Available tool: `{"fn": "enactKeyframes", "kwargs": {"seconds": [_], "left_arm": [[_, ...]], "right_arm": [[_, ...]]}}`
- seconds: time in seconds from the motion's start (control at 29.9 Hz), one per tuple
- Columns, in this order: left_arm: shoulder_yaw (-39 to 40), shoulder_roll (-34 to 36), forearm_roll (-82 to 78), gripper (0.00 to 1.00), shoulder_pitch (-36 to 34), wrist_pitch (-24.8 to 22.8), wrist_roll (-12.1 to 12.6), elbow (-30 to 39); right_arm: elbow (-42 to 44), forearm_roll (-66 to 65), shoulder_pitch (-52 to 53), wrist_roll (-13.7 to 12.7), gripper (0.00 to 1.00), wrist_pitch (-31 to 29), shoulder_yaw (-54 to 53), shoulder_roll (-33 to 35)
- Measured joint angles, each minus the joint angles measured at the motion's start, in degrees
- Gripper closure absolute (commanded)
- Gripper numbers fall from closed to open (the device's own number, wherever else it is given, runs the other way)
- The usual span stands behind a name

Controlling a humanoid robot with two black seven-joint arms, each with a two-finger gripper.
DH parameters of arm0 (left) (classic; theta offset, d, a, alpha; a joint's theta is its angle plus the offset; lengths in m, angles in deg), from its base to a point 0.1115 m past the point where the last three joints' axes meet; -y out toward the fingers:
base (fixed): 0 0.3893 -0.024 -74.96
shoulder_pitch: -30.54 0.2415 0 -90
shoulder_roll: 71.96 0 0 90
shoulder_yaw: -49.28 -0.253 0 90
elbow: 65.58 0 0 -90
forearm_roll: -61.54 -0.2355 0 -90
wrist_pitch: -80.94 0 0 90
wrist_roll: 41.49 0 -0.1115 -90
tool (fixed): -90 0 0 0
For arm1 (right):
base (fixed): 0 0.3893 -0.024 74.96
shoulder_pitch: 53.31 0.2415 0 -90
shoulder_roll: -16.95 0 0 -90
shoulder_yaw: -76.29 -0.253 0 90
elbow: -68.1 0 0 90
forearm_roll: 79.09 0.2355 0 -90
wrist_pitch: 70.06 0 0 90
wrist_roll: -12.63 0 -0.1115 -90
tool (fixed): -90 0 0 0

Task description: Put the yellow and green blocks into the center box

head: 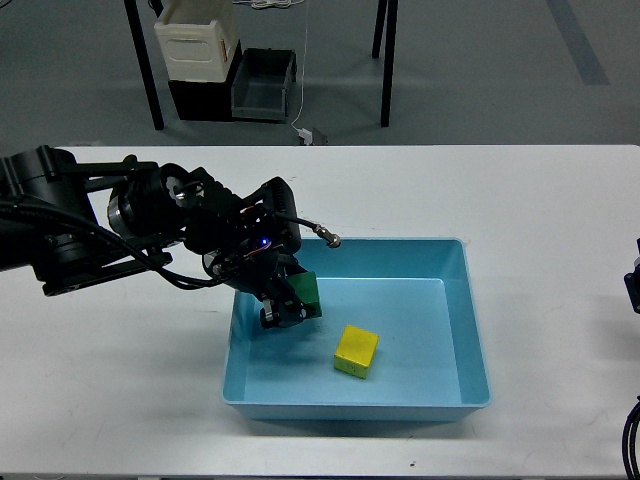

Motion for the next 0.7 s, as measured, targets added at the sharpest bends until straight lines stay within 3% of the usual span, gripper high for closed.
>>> {"fn": "enactKeyframes", "kwargs": {"seconds": [0.37, 0.57, 0.7], "left_arm": [[3.8, 0.3, 5.4, 0.07, 0.1, 0.0, 0.0, 0.0], [14.7, 2.2, 34.5, 0.01, 0.7, 0.0, 0.0, 0.7], [17.9, 4.0, 53.6, 0.01, 3.4, 0.0, 0.0, 0.6]], "right_arm": [[-0.5, 0.1, 0.5, 0.0, 0.00, -0.3, 0.3, 0.0], [-1.2, 0.3, 1.9, 0.0, 0.00, -1.6, 0.5, 0.0], [-1.7, 1.4, 4.3, -0.5, 0.00, -6.0, 0.5, -0.3]]}}
